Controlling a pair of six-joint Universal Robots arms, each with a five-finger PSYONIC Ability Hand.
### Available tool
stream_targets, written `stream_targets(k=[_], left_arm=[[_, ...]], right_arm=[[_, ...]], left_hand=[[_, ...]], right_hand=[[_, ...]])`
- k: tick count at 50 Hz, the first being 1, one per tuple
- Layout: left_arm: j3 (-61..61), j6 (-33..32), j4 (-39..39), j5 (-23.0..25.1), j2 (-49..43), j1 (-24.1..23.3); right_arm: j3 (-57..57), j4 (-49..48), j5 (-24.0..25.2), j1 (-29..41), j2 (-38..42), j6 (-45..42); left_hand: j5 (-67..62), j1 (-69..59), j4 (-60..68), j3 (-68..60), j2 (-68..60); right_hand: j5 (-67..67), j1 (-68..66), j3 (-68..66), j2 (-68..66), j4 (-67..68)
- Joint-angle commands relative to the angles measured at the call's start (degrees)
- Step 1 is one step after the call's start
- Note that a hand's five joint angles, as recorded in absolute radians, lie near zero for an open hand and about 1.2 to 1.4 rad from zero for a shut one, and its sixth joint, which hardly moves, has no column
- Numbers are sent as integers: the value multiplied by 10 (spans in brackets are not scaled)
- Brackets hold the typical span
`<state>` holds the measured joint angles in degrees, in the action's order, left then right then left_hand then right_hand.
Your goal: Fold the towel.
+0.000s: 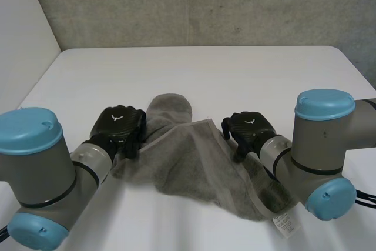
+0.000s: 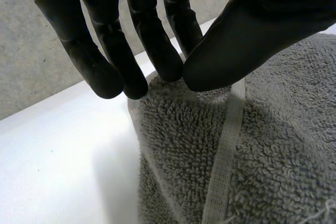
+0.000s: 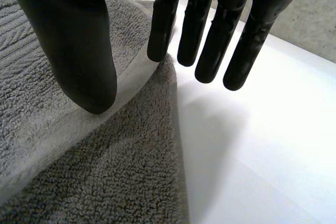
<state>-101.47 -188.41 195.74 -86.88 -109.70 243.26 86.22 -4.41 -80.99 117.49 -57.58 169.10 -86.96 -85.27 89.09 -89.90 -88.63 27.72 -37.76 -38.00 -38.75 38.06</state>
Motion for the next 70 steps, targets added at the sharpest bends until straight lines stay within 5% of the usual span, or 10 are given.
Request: stream_targets(k=[1,15,19,33,42,60,63,70], left_arm=[[117,20,-73,-6,-88,-25],[117,20,-74,-7,-82,-26],[118,20,-74,-10,-63,-18],[117,19,-75,-8,23,-9],[74,16,-83,-1,67,43],[-18,18,-83,104,116,114],[-24,17,-83,108,116,114],[-31,16,-79,152,115,114]], right_arm=[[47,-27,10,-29,-54,-54],[42,-19,14,-29,-49,-55],[42,-18,14,-31,-35,-46],[-24,-4,46,-42,-68,19],[-136,58,146,-37,4,94],[-327,157,167,-5,179,103],[-346,166,169,-2,196,103],[-359,172,178,-2,194,100]], left_hand=[[170,53,-91,99,86],[170,53,-91,99,86],[170,53,-91,99,86],[170,53,-91,99,86],[170,53,-91,99,86],[170,53,-91,99,86],[170,53,-91,99,86],[171,54,-92,100,88]], right_hand=[[-277,278,280,287,-281],[-248,248,251,258,-251],[-31,32,34,42,-35],[-152,152,155,162,-155],[-154,154,156,164,-157],[-127,127,129,137,-130],[-86,87,89,97,-90],[268,-268,-265,-258,265]])
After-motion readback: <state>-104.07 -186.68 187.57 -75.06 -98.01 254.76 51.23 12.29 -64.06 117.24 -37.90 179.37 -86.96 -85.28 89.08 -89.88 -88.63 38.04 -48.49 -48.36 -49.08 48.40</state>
